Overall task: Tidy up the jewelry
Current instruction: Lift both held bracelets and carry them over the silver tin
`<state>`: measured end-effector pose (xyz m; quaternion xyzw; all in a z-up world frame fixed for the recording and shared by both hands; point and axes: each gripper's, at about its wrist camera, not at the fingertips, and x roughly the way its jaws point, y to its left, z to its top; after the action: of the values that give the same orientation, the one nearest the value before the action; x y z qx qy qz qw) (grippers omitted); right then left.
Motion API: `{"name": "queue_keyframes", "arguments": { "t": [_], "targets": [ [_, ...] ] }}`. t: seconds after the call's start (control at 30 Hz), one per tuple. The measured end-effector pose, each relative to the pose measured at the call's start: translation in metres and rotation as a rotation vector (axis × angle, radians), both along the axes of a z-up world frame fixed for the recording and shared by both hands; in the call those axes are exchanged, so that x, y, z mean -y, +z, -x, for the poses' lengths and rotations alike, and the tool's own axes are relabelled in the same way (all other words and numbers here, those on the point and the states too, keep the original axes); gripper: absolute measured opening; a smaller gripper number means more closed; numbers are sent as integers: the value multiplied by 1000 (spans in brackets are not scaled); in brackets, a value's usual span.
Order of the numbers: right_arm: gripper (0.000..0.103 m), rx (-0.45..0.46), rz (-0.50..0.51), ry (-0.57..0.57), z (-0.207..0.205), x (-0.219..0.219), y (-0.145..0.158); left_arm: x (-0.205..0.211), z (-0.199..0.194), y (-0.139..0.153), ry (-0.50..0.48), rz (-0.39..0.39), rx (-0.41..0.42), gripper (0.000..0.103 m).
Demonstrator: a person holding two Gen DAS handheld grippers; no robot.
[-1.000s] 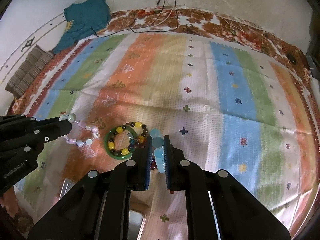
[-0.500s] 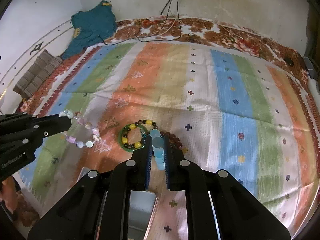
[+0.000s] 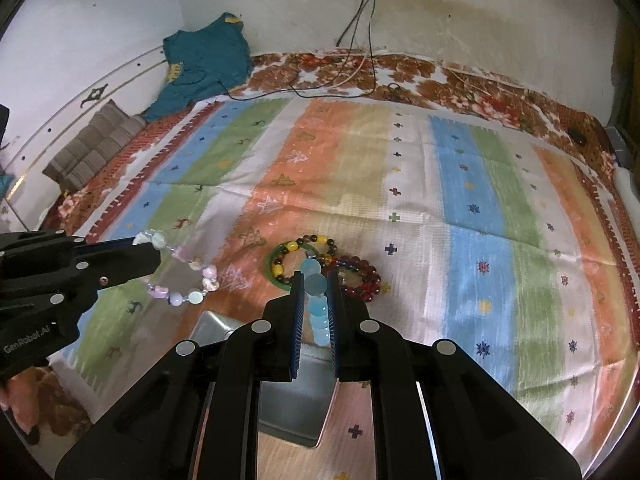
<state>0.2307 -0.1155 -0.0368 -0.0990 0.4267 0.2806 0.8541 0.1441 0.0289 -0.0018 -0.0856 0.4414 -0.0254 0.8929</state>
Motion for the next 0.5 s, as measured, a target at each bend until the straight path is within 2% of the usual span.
{"name": "queue_keyframes", "arguments": {
  "t": [0.5],
  "targets": [
    [12, -7, -10, 19, 32, 7, 1, 7, 28, 1, -1, 15, 17, 8]
  ]
}}
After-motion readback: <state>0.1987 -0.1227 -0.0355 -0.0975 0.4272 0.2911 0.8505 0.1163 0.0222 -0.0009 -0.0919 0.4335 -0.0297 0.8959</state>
